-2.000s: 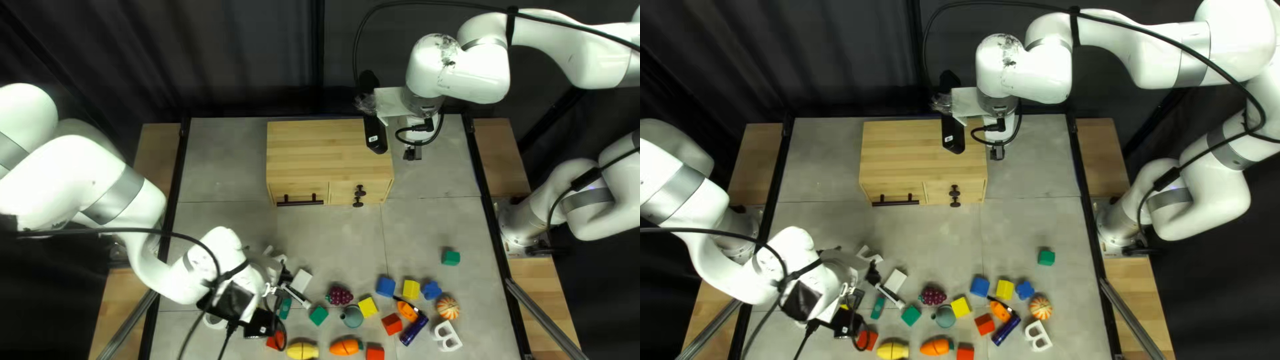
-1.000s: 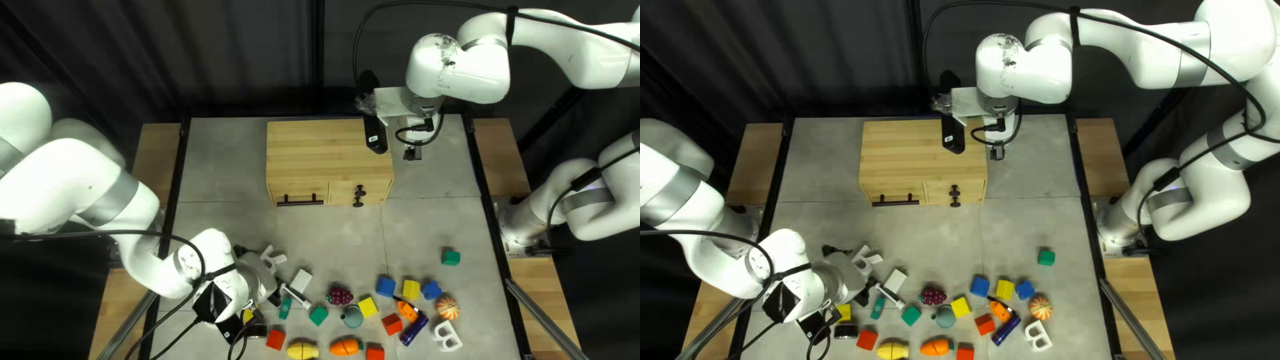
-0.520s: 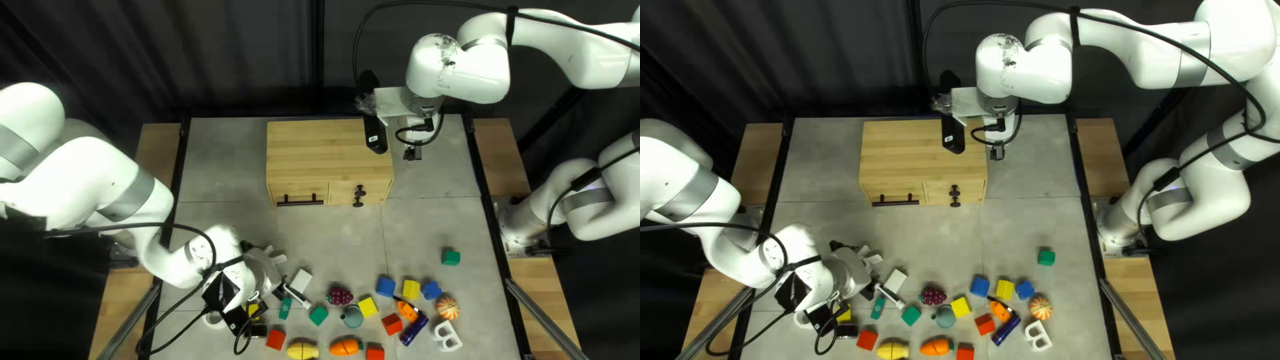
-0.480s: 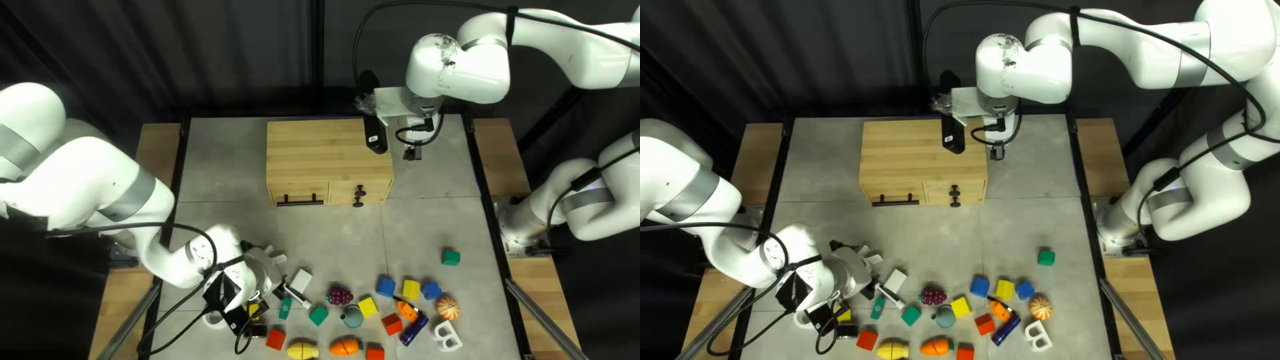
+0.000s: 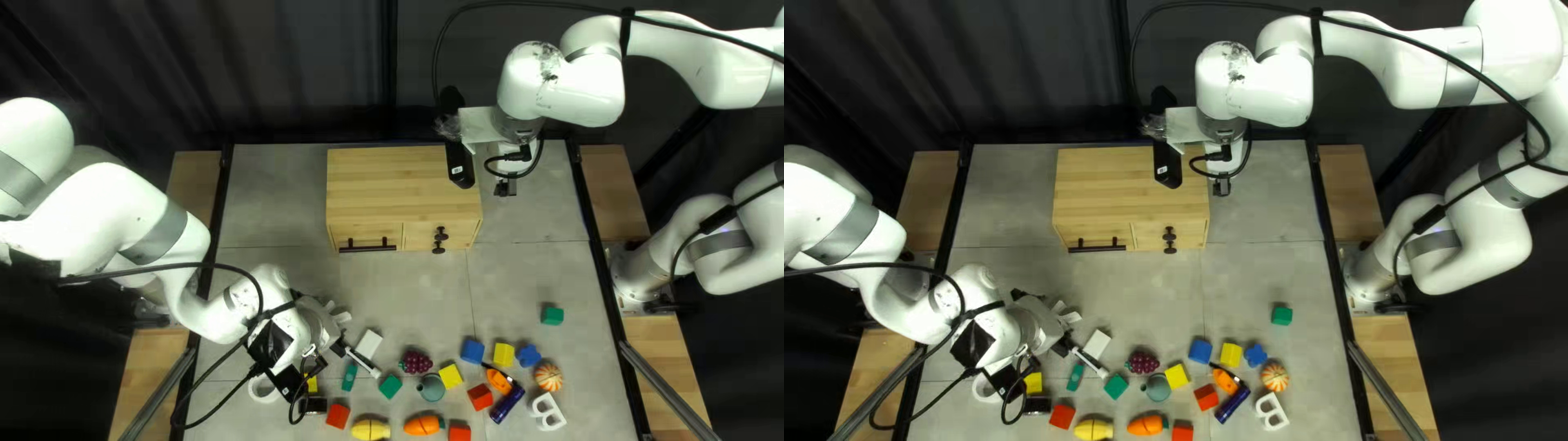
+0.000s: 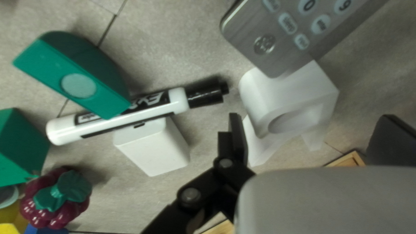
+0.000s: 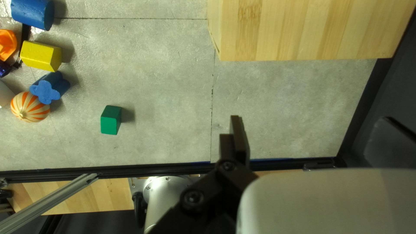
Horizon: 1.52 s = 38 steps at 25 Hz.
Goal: Open drawers and place objects into drawer and close
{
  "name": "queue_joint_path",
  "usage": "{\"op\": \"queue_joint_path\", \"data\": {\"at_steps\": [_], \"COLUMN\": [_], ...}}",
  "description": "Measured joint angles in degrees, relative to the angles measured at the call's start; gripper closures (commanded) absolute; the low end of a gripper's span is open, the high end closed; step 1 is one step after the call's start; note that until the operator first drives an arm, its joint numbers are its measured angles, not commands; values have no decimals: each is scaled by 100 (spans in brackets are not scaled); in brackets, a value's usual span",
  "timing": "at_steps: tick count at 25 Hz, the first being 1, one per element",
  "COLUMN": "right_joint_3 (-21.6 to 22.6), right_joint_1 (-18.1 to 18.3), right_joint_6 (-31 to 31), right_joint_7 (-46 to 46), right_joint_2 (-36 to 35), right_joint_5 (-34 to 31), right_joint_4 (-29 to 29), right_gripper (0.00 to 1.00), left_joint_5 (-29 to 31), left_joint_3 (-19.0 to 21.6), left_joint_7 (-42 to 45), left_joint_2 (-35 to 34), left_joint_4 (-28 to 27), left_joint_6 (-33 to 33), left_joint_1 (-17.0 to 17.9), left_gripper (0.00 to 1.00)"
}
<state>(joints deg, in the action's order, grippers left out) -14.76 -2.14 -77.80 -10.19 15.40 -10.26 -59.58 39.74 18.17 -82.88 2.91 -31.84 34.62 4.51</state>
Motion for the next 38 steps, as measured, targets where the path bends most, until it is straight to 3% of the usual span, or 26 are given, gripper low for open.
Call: {"op": "queue_joint_path", "data": {"at_steps": [3, 6, 7, 8, 9, 16, 22, 31, 38], "right_joint_3": [0, 0, 0, 0, 0, 0, 0, 0, 0], "right_joint_1": [0, 0, 0, 0, 0, 0, 0, 0, 0], "right_joint_6": [0, 0, 0, 0, 0, 0, 0, 0, 0], "right_joint_7": [0, 0, 0, 0, 0, 0, 0, 0, 0], "right_joint_2": [0, 0, 0, 0, 0, 0, 0, 0, 0], "right_joint_5": [0, 0, 0, 0, 0, 0, 0, 0, 0], "right_joint_4": [0, 0, 0, 0, 0, 0, 0, 0, 0], "right_gripper": [0, 0, 0, 0, 0, 0, 0, 0, 0], "left_joint_5": [-18, -53, -59, -57, -49, -116, -731, -1712, -1890], "left_joint_3": [-36, -72, -86, -101, -117, -126, -143, -660, -590], "left_joint_7": [0, -24, -30, -35, -41, -148, -651, -1928, -2129], "left_joint_2": [-43, -86, -86, -72, -48, -106, -761, -2255, -2299], "left_joint_4": [110, 201, 223, 239, 251, 271, 365, 1272, 1511], "left_joint_6": [-196, -370, -428, -485, -539, -610, -307, 320, 304], "left_joint_1": [-45, -90, -107, -124, -141, -160, -74, 208, 497], "left_gripper": [0, 10, 18, 68, 100, 100, 100, 100, 100]}}
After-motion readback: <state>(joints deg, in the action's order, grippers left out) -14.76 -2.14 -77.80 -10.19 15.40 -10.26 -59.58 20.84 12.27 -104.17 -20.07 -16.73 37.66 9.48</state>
